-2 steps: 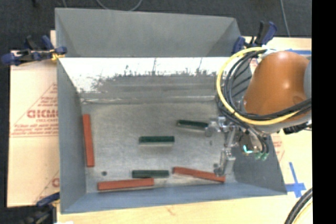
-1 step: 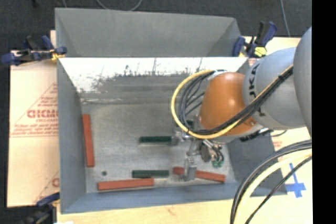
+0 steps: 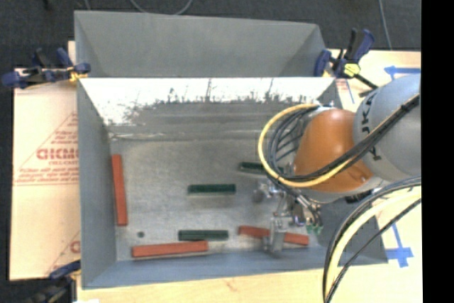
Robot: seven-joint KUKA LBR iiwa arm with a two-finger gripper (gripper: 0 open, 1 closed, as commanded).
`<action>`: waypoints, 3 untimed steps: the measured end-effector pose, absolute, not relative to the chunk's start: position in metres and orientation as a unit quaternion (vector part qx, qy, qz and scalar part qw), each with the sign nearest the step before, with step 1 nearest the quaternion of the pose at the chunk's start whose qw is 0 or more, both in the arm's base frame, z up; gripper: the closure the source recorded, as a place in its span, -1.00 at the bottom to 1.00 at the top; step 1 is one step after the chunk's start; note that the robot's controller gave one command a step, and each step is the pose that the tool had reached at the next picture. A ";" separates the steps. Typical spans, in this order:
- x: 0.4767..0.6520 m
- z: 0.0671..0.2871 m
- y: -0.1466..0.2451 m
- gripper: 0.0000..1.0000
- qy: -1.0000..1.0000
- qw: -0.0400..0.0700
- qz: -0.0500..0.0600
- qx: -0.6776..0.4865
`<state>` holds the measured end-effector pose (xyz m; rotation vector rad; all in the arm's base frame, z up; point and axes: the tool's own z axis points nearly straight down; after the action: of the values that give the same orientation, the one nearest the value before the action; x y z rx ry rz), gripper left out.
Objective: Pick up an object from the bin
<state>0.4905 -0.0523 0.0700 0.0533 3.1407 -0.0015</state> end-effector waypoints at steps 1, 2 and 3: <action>0.476 0.073 -0.055 -1.00 1.000 0.006 0.000 0.021; 0.474 0.072 -0.055 1.00 1.000 0.003 -0.001 0.020; 0.479 0.103 -0.031 1.00 0.998 0.003 0.000 -0.070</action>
Offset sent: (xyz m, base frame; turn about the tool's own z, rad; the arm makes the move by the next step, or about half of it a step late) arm -0.0174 -0.0019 0.0015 0.0090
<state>0.4787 -0.0307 0.1027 -0.2200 3.1280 -0.0009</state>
